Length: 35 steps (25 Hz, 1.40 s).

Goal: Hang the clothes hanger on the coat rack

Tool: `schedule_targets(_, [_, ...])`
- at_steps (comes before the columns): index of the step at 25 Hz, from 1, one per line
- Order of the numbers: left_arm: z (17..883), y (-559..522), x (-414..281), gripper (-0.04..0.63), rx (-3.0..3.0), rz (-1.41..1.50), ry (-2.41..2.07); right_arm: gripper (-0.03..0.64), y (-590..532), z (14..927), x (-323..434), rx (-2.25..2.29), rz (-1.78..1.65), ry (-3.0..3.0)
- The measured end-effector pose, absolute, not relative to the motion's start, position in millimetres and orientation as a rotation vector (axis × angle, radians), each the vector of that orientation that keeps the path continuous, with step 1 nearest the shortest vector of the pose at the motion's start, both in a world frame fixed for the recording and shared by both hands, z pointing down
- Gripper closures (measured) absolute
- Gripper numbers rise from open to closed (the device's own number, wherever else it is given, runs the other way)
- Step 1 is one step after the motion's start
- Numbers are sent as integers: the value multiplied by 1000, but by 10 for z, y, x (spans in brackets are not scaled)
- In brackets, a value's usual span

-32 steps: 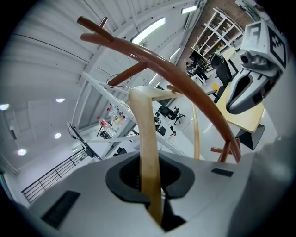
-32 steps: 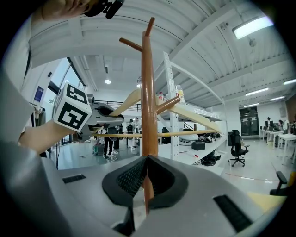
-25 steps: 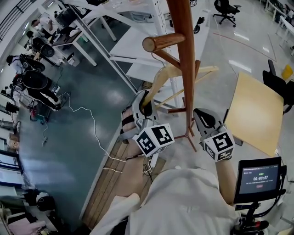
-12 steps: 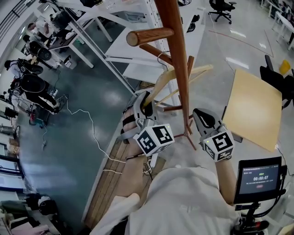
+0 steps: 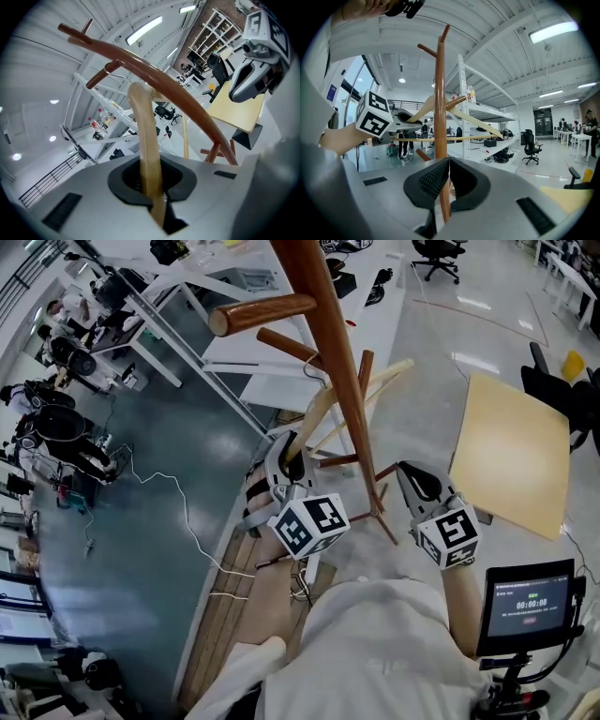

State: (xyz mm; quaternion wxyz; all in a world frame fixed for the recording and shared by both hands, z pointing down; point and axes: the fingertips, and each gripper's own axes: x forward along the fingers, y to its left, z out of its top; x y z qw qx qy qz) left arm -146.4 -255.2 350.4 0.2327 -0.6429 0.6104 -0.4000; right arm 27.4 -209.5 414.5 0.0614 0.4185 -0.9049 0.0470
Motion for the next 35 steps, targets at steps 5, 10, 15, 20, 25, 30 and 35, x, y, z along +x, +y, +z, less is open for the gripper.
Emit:
schedule_targets(5, [3552,-2544,-1359,563,-1808,-1070,1650,604,-2082,4191,307,1272,153,-2730])
schedule_targets(10, [3574,-2511,-1256,563,-1879,-1038,1622,604,-2071,4218,332,1276,164,-2723])
schedule_targets(15, [3620,-2474,-1193,563,-1920,-1022,1608,604,-2065,4255,375,1280,162,-2720])
schedule_targets(20, [3660,-2445,-1161,561,-1984,-1011,1586,604,-2064,4254,363,1269,153,-2719])
schedule_targets(25, [3717,-2423,-1104,518,-2075,-995,1539,604,-2077,4254,328,1252,143,-2717])
schedule_targets(30, [3766,-2374,-1058,490,-2118,-990,1517,604,-2064,4292,330,1238,139,-2712])
schedule_targets(35, [3738,-2332,-1069,436,-2127,-967,1514,604,-2062,4289,292,1221,142,-2716])
